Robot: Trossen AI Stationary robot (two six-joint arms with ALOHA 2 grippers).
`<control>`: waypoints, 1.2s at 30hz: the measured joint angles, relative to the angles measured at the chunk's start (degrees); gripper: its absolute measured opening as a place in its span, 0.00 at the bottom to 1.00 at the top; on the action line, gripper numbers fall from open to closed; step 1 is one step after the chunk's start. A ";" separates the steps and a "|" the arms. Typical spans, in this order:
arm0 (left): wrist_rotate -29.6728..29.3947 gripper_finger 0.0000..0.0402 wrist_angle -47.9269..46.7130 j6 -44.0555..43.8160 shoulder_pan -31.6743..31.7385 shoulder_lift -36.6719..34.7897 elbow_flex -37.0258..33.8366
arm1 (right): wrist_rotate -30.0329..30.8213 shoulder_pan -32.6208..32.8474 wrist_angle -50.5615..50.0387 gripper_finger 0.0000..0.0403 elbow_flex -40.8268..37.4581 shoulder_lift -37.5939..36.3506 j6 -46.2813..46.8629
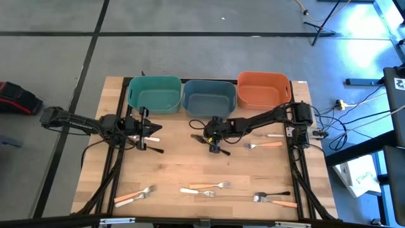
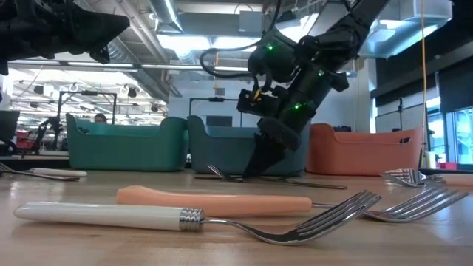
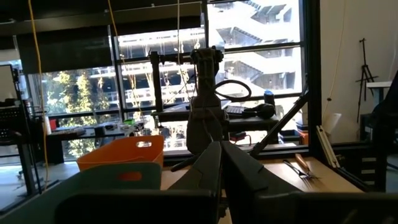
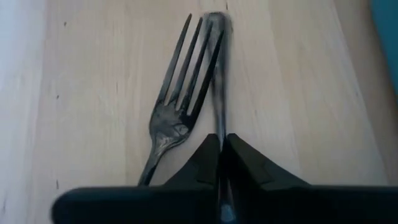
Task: Sort silverware by color (type)
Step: Put the top black fork into the blue bin
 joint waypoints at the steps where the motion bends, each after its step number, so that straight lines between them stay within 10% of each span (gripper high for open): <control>1: 0.02 0.02 -0.02 0.00 0.00 0.00 0.00 | 0.48 0.02 -0.01 0.02 0.00 0.00 -0.30; 36: 0.02 0.02 -0.01 -0.39 0.01 0.00 0.00 | 10.88 -1.47 -2.76 0.01 -0.15 -18.37 -6.85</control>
